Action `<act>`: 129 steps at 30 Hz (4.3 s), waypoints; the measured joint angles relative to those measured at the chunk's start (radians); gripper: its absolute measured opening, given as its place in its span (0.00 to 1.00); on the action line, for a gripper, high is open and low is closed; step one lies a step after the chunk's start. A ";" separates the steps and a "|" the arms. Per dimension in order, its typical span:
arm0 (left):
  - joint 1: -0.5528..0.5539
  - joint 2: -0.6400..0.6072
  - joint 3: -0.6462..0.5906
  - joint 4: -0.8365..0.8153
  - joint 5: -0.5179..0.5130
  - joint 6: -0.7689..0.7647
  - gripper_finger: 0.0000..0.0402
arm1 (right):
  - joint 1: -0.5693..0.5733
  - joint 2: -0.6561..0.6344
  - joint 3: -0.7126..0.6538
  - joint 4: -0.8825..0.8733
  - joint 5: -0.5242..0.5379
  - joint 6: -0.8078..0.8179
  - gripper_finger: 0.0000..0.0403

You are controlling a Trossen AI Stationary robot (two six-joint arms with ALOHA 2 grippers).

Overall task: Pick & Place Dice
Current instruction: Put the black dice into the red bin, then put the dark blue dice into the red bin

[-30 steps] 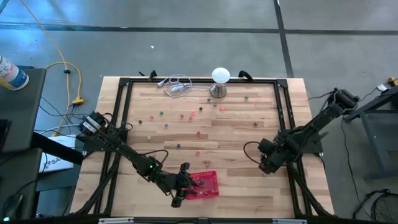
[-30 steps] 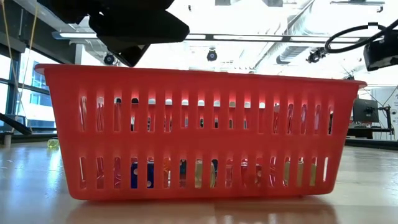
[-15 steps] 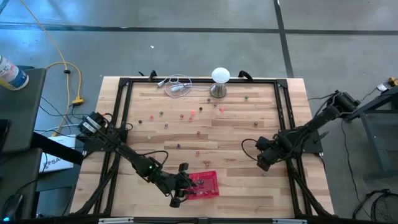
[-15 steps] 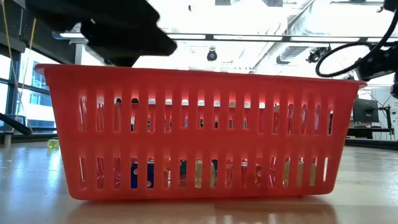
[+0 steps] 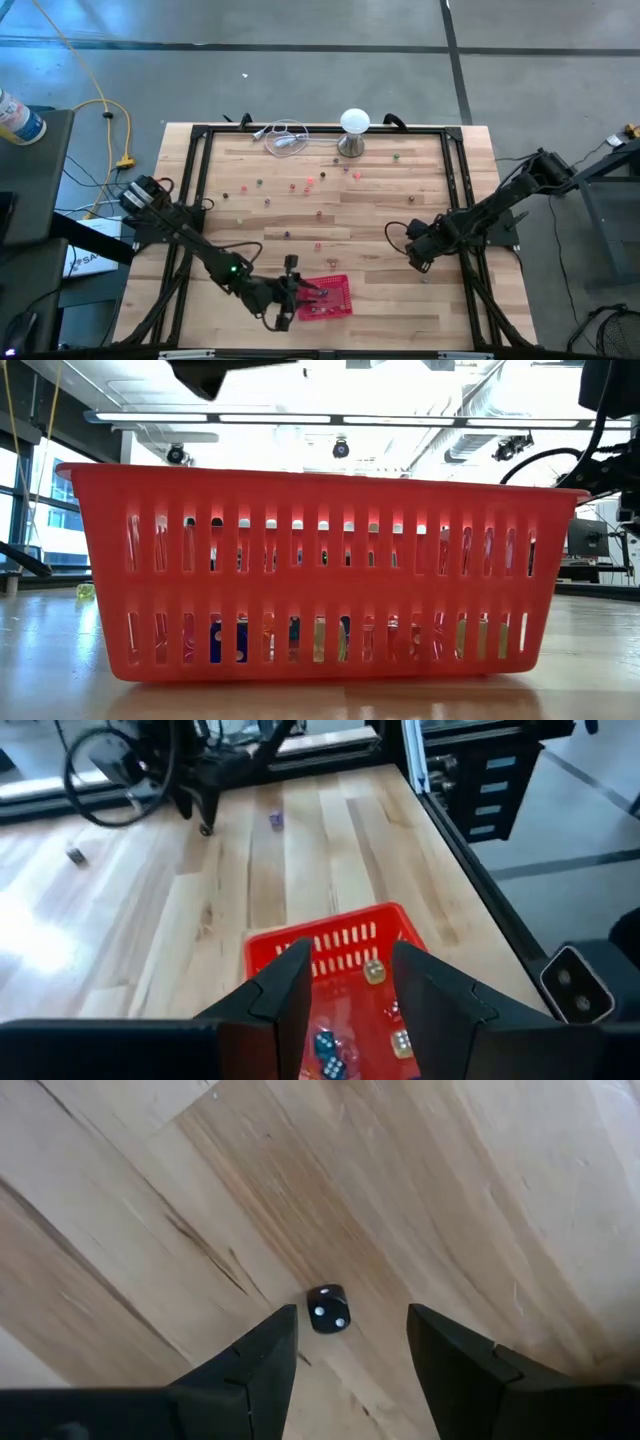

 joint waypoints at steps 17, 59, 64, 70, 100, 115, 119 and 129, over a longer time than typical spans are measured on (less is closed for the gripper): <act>-0.131 -0.004 0.000 -0.089 -0.168 -0.103 0.33 | 0.000 0.012 -0.054 0.071 -0.038 -0.117 0.45; -0.142 -0.004 0.000 -0.409 -0.192 -0.712 0.33 | 0.001 0.011 -0.081 0.173 -0.010 -0.236 0.07; -0.142 -0.004 0.000 -0.410 -0.153 -0.717 0.33 | 0.001 0.017 -0.049 0.181 -0.006 -0.217 0.07; -0.142 -0.004 0.000 -0.409 -0.140 -0.743 0.33 | 0.002 0.016 0.103 0.293 0.074 -0.265 0.07; -0.142 -0.004 0.000 -0.414 -0.145 -0.735 0.33 | 0.074 0.700 0.918 0.361 0.100 -0.815 0.30; -0.094 -0.003 0.000 -0.169 -0.173 -0.482 0.33 | 0.029 0.676 0.949 0.370 0.149 -0.832 0.55; -0.098 -0.003 0.000 -0.185 -0.174 -0.482 0.33 | 0.041 0.610 0.999 0.269 0.181 -0.846 0.52; -0.086 -0.029 0.000 -0.247 -0.094 -0.574 0.33 | 0.056 0.493 0.995 -0.219 0.171 -0.580 0.44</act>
